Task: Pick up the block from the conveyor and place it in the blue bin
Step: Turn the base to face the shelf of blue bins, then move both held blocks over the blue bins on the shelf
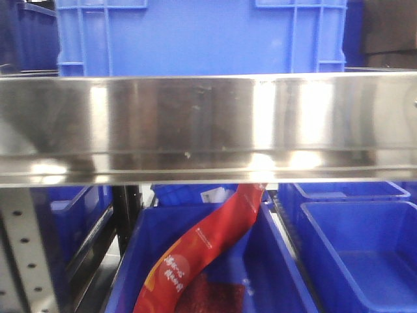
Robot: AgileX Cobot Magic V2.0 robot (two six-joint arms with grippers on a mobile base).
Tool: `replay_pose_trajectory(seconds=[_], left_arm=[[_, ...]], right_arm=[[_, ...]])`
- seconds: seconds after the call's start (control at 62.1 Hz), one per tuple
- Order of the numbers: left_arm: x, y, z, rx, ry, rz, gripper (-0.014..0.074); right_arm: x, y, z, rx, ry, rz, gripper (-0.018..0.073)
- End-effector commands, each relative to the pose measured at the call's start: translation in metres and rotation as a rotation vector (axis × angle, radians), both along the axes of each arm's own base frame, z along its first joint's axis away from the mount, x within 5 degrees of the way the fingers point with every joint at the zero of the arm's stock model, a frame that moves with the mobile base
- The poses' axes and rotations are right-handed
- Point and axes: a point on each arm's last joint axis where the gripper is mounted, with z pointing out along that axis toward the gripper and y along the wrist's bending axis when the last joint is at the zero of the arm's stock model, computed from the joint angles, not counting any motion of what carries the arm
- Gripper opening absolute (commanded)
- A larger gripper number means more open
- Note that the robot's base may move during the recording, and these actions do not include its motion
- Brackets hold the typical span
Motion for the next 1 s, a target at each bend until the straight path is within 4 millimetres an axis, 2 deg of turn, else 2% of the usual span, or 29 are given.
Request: replay_pose_trajectory(seconds=[0.0,0.838,0.983], left_arm=[[-0.0008,0.0,0.0022,-0.007,-0.023,0.0,-0.0111],[-0.0008,0.0,0.0022,-0.007,-0.023,0.0,-0.0111],[-0.0008,0.0,0.0022,-0.007,-0.023,0.0,-0.0111]], right_arm=[[-0.0003,-0.0004,0.0022,-0.01,-0.024,-0.005,-0.0162],[-0.0003,-0.0004,0.0022,-0.01,-0.024,-0.005,-0.0162],[-0.0006,-0.0009,0.0072,-0.017,-0.079,-0.011,-0.0162]])
